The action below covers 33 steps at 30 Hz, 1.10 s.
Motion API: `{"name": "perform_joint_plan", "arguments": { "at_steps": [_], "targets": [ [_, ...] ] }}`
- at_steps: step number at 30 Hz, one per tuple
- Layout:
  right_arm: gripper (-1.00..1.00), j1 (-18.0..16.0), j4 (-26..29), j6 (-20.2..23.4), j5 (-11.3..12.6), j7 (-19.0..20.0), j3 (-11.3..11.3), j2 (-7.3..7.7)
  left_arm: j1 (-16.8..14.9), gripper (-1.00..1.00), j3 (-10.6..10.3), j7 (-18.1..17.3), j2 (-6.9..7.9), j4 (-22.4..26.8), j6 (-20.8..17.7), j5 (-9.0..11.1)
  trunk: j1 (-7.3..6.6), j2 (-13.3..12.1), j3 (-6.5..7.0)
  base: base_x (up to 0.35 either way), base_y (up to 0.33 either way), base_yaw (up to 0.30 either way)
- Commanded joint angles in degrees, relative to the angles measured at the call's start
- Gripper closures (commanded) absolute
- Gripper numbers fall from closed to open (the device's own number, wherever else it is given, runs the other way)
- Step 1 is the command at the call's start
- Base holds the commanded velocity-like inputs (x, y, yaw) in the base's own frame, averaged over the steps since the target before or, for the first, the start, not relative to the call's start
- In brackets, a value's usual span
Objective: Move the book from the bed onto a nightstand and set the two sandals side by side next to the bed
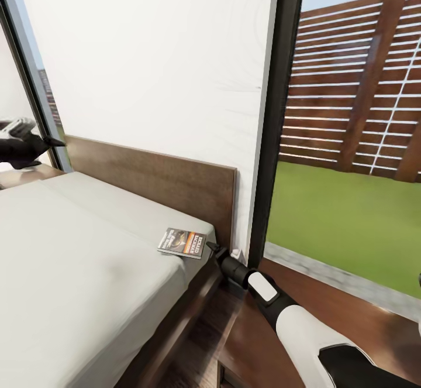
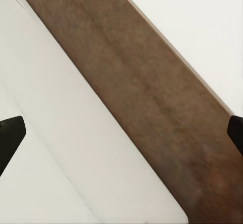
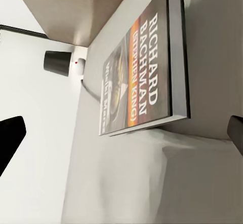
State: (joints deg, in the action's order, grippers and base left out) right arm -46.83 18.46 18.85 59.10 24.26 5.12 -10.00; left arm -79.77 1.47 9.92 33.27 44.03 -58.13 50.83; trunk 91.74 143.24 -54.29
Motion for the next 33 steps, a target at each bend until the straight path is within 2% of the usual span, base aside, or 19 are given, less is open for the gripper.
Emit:
{"name": "perform_joint_plan", "arguments": {
  "at_steps": [1,12,17,33],
  "targets": [
    [-1.00,-0.1,0.1,0.1,0.3,0.1,0.1,0.00,0.0,-1.00,0.1,0.6,-0.30,0.0,-0.2,0.6,-0.01,0.0,-0.11,0.000,0.000,0.000],
    [-1.00,-0.1,2.5,0.1,0.2,-0.1,0.2,0.00,0.0,-1.00,0.0,0.6,-2.46,-0.5,-0.2,0.6,-0.01,0.0,-0.96,0.000,0.000,0.000],
    [-1.00,-0.1,4.1,1.3,0.2,-0.1,0.2,0.00,0.0,-1.00,0.0,0.6,-3.00,-0.8,-0.2,0.5,-0.01,0.0,-1.40,0.000,0.000,0.000],
    [-1.00,-0.2,7.7,2.8,0.2,-0.9,0.3,0.00,0.0,-1.00,-2.2,0.7,-3.00,-0.9,-0.1,0.5,-0.01,0.0,-2.83,0.000,0.000,0.000]
  ]
}}
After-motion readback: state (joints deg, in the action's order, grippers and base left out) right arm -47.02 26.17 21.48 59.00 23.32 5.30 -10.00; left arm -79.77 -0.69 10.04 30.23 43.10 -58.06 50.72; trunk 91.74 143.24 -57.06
